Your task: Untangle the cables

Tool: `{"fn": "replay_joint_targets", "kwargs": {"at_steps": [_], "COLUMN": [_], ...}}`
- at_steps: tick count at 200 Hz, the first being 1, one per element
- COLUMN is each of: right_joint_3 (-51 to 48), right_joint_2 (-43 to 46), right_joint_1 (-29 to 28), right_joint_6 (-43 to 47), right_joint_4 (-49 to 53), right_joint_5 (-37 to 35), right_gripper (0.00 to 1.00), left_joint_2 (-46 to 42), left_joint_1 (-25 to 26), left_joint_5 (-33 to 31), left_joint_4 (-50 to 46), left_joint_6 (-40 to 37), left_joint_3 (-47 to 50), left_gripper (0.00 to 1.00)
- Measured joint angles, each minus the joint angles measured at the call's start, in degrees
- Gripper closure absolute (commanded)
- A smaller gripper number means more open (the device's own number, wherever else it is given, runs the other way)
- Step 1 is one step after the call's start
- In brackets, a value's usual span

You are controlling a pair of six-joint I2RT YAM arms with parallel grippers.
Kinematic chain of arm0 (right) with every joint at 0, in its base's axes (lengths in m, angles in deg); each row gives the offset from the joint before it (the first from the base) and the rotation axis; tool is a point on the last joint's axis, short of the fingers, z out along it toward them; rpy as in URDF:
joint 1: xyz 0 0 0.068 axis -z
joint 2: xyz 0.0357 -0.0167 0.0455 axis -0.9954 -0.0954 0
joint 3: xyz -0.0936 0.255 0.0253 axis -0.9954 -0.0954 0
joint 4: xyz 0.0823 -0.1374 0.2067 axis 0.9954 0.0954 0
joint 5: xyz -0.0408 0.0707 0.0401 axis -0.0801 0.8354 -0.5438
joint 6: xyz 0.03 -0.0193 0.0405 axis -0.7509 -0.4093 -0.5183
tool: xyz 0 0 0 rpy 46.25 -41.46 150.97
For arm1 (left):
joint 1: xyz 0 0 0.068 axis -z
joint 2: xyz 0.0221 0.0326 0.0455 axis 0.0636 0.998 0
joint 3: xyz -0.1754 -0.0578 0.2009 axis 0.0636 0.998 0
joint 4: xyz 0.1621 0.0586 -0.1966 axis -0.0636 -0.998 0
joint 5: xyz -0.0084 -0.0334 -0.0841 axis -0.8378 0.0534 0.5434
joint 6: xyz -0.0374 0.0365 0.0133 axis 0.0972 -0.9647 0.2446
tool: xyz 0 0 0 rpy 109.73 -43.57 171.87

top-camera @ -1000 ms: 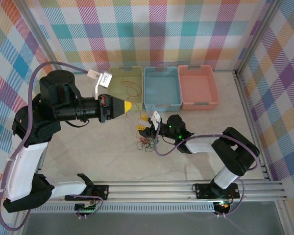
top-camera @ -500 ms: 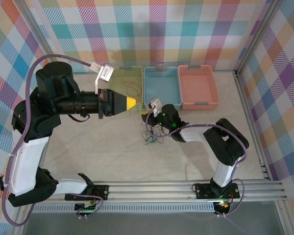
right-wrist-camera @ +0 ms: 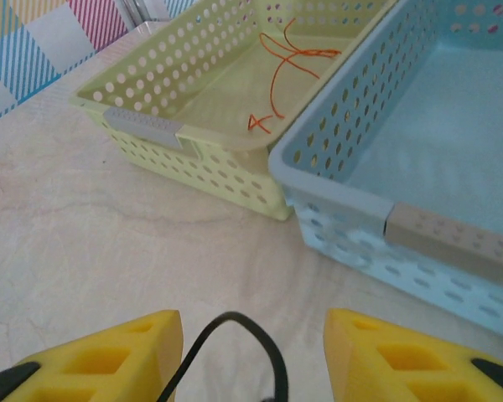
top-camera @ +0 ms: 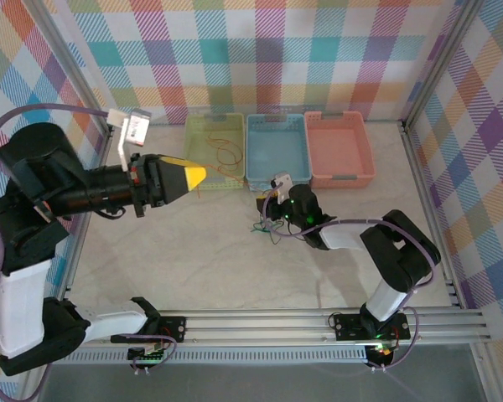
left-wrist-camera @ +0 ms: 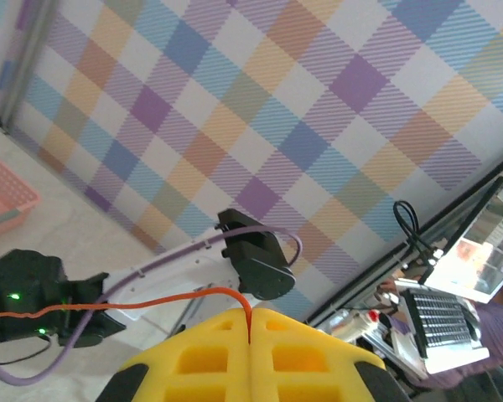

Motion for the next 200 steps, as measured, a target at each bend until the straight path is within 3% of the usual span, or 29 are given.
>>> {"fn": "replay_joint_targets", "kwargs": {"at_steps": [70, 174, 200], "right_joint_3": [-3.3, -8.4, -8.4], "right_joint_2": [3.3, 9.7, 9.9], "right_joint_1": [1.2, 3.4, 3.4], "right_joint_6": [-2.6, -6.6, -6.7], "right_joint_4": [1.4, 5.9, 6.1], "right_joint_5": [-3.2, -15.6, -16.0], "right_gripper": [0.52, 0.56, 0.52], "left_joint_2": [-3.0, -4.1, -4.3], "left_joint_1": [0.0, 0.0, 0.0], "left_joint_5": [-17.8, -51.0, -59.2], "left_joint_4": [-5.7, -8.7, -8.6], "left_joint_6": [-4.4, -14.4, -17.5], "left_joint_3": [-5.8, 0.5, 2.7], "left_gripper": [1.00, 1.00, 1.00]}}
